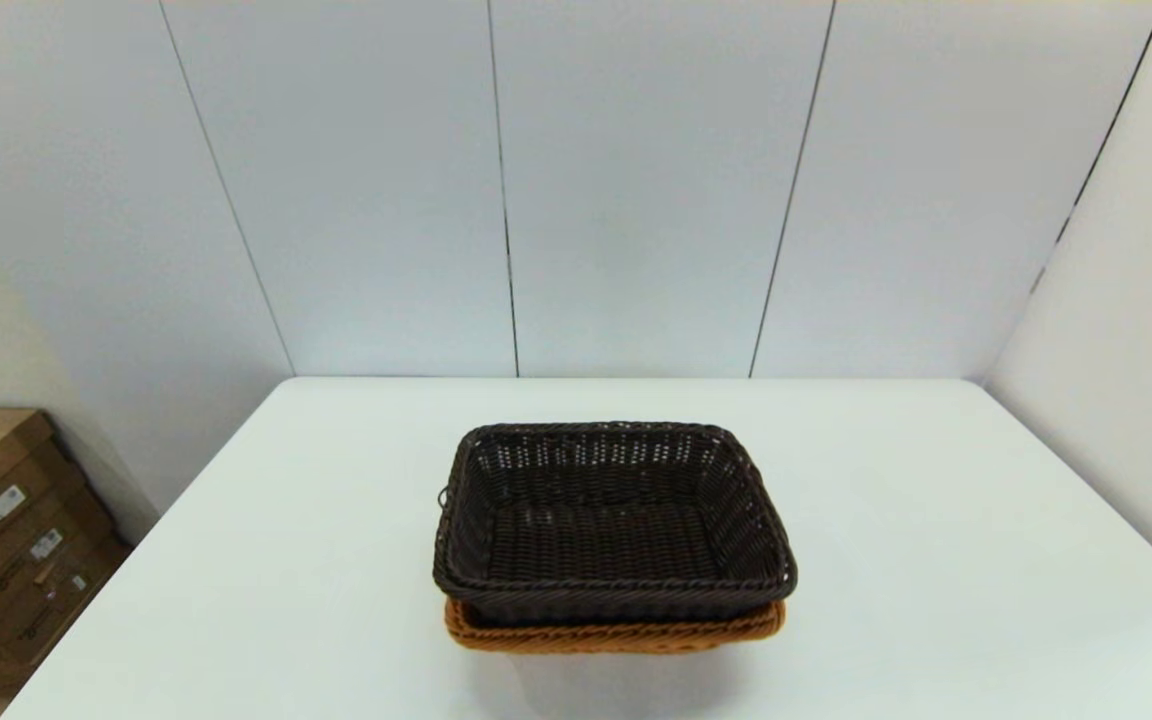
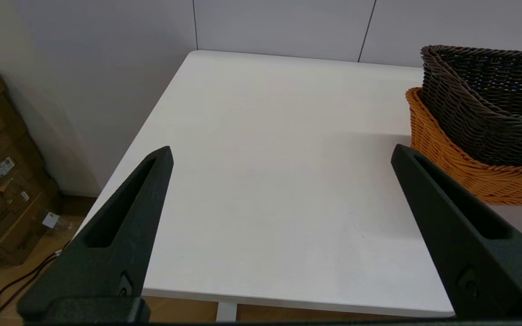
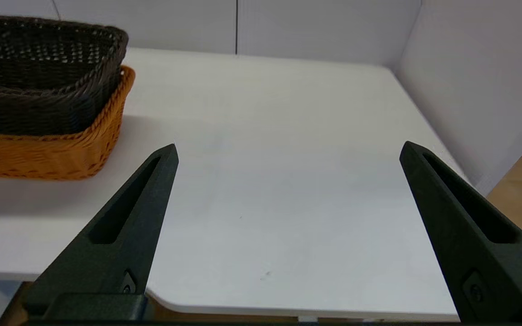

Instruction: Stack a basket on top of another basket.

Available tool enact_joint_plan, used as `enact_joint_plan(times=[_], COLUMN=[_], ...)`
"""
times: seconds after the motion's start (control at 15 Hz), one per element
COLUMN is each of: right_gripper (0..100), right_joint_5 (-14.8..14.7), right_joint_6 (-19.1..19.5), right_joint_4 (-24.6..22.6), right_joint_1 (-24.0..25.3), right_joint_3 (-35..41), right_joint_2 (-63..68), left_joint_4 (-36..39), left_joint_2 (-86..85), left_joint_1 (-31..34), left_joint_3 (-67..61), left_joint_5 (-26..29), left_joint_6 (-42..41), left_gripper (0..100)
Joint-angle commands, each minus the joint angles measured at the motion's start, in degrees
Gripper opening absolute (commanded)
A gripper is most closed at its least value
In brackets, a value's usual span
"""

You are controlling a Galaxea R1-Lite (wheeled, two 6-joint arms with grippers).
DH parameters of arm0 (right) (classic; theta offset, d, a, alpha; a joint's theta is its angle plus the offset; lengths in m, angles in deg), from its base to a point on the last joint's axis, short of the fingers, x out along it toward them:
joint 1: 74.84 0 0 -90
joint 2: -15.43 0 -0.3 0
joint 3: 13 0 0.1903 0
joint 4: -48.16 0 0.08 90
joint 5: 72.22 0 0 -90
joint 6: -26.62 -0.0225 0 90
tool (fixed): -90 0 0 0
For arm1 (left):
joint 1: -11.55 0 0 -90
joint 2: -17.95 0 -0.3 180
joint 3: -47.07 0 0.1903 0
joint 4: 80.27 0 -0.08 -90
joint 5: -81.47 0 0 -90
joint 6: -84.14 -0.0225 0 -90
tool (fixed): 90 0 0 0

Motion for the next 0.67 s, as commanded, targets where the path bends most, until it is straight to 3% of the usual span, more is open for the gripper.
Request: enact_joint_plan(times=[0.07,0.67], right_gripper=[100,100], right_joint_5=[0.84,0.84], right_joint_6=[-0.2,0.23], right_joint_4=[-4.18,-4.53], right_joint_1=[0.0,0.0], right_joint_3=[2.72,2.8], right_joint_2=[-0.01,-0.01], left_joint_4=[0.0,0.0], left_joint_2=[-0.01,-0.01], left_joint_1=[0.02,0.02], left_joint_3=[0.0,0.0], left_joint_5=[-0.02,-0.02], left_joint_6=[0.04,0.04], left_gripper=[100,100])
